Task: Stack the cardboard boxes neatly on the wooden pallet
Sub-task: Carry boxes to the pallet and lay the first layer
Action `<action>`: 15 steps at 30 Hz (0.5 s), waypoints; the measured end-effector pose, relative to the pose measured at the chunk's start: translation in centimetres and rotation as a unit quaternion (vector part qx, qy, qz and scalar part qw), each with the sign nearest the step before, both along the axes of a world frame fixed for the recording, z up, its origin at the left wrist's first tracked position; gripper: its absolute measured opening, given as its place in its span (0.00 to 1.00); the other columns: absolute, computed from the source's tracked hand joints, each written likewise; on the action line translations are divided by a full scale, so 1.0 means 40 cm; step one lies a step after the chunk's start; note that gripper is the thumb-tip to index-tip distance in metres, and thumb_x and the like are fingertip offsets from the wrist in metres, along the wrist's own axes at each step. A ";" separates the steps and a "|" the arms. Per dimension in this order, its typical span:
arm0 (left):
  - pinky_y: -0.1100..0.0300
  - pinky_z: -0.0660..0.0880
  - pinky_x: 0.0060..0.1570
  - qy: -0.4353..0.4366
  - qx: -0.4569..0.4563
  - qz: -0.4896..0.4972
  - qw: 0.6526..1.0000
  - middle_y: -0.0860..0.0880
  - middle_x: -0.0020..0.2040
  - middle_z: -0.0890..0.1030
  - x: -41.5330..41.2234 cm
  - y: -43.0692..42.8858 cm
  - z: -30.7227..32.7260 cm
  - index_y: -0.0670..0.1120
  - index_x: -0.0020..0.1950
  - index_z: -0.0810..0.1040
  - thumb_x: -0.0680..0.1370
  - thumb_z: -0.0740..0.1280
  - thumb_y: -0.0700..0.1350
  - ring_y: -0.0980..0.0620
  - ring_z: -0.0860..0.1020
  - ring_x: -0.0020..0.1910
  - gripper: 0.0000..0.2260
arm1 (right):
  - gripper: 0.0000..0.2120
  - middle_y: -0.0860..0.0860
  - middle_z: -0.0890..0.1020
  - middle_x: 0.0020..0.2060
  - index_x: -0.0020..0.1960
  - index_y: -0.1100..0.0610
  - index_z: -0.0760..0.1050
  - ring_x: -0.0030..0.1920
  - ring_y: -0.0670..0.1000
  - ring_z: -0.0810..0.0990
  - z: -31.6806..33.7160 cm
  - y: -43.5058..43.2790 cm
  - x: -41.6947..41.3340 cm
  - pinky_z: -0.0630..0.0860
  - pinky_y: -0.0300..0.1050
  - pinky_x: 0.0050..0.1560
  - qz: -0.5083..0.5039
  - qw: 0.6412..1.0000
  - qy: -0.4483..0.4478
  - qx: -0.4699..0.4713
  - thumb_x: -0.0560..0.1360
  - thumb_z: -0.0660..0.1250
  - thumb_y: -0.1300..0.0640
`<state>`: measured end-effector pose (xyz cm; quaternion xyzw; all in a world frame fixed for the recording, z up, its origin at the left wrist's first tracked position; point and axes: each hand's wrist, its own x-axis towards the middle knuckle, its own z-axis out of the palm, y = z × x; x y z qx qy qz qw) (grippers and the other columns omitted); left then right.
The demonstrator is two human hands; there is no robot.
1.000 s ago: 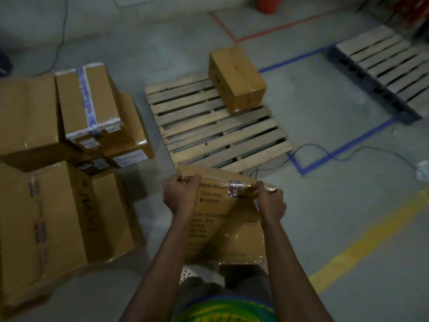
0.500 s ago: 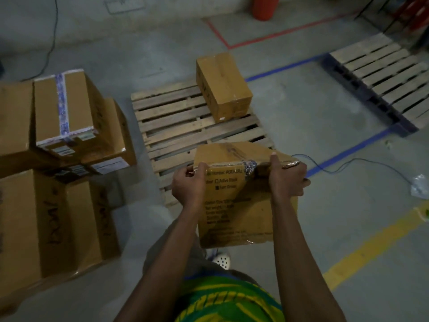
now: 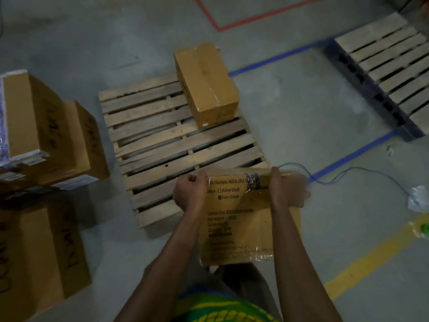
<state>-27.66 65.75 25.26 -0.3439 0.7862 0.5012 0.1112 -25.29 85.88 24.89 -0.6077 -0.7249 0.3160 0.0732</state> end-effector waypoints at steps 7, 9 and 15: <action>0.51 0.80 0.46 -0.015 -0.024 0.007 1.000 0.50 0.47 0.81 -0.145 0.157 -0.093 0.51 0.44 0.78 0.78 0.67 0.52 0.52 0.79 0.43 0.06 | 0.29 0.56 0.79 0.60 0.64 0.58 0.71 0.63 0.59 0.74 -0.118 0.169 -0.163 0.71 0.52 0.60 0.011 0.995 0.098 -0.024 0.70 0.74 0.44; 0.53 0.77 0.46 -0.058 -0.047 0.013 0.997 0.50 0.49 0.79 -0.141 0.208 -0.186 0.48 0.47 0.79 0.79 0.66 0.52 0.52 0.78 0.44 0.08 | 0.28 0.55 0.79 0.56 0.62 0.60 0.71 0.56 0.57 0.78 -0.212 0.219 -0.190 0.73 0.50 0.56 0.030 0.997 0.066 -0.040 0.70 0.73 0.45; 0.72 0.70 0.32 -0.212 -0.031 0.061 0.975 0.45 0.48 0.82 -0.134 0.316 -0.543 0.41 0.54 0.82 0.81 0.65 0.44 0.57 0.76 0.38 0.09 | 0.30 0.59 0.76 0.67 0.71 0.61 0.66 0.66 0.65 0.75 -0.590 0.339 -0.206 0.65 0.66 0.70 0.103 0.975 -0.170 -0.099 0.73 0.65 0.47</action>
